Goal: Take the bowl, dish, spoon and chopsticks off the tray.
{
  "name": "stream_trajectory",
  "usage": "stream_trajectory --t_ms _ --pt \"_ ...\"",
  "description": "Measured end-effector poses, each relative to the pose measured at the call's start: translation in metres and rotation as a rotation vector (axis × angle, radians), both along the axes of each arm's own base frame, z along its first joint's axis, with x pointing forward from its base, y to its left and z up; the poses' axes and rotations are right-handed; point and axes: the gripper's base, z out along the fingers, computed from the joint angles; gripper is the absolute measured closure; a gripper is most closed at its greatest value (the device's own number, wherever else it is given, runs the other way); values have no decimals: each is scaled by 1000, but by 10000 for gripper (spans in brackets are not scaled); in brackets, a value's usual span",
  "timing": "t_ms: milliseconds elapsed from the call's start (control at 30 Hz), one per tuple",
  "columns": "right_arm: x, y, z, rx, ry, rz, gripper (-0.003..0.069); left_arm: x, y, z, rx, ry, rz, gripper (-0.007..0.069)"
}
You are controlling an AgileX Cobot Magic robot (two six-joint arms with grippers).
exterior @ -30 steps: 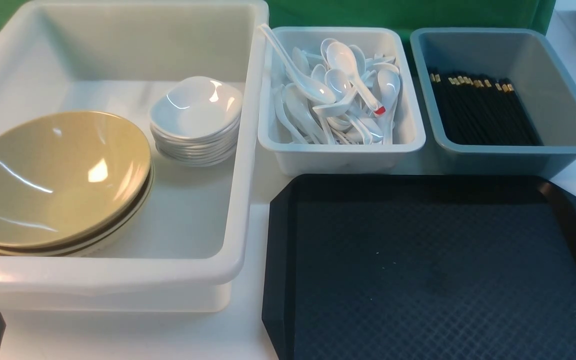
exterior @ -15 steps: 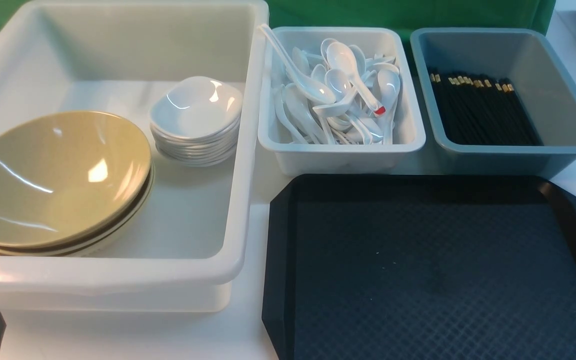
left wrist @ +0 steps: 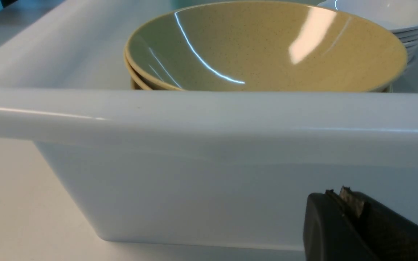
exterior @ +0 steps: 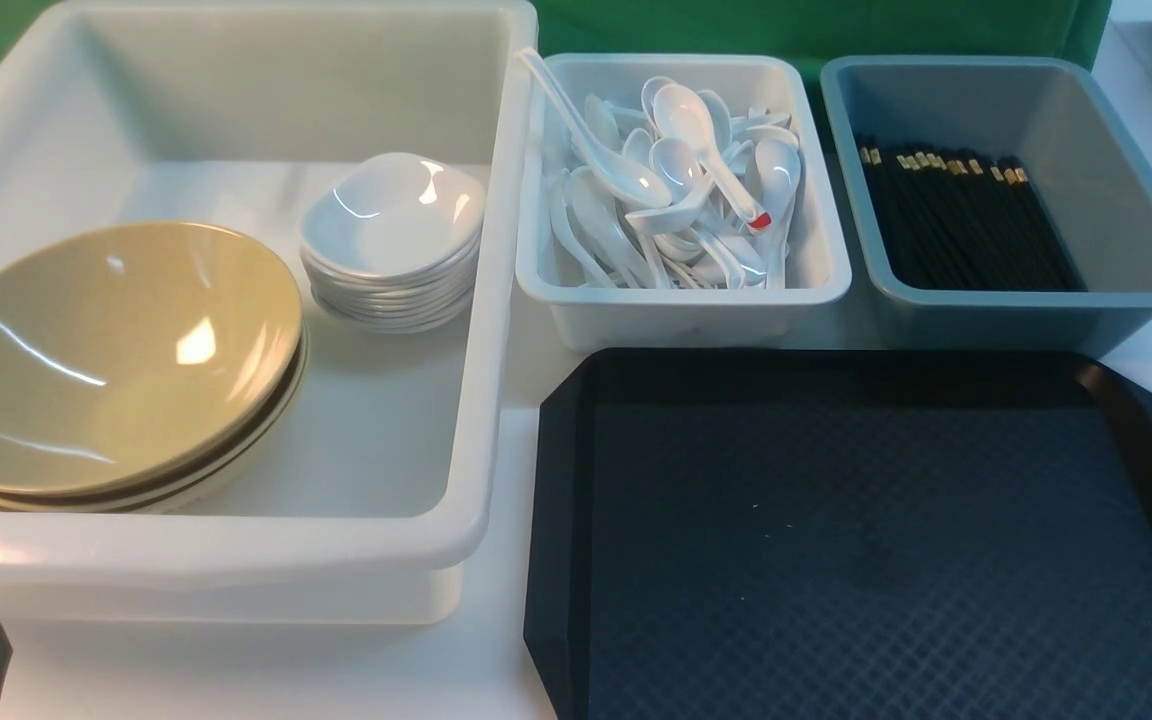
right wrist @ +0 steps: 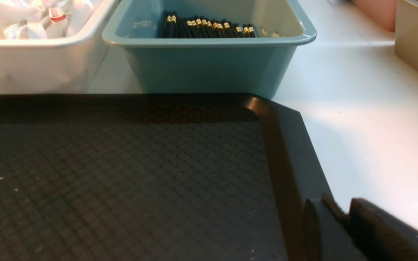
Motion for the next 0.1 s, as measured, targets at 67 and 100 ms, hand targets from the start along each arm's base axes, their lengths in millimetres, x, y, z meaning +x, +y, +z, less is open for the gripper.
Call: stream_trajectory --t_ms 67,100 --pt "0 0 0 0 0 0 518 0 0 0 0 0 0 636" --pt "0 0 0 0 0 0 517 0 0 0 0 0 0 636"
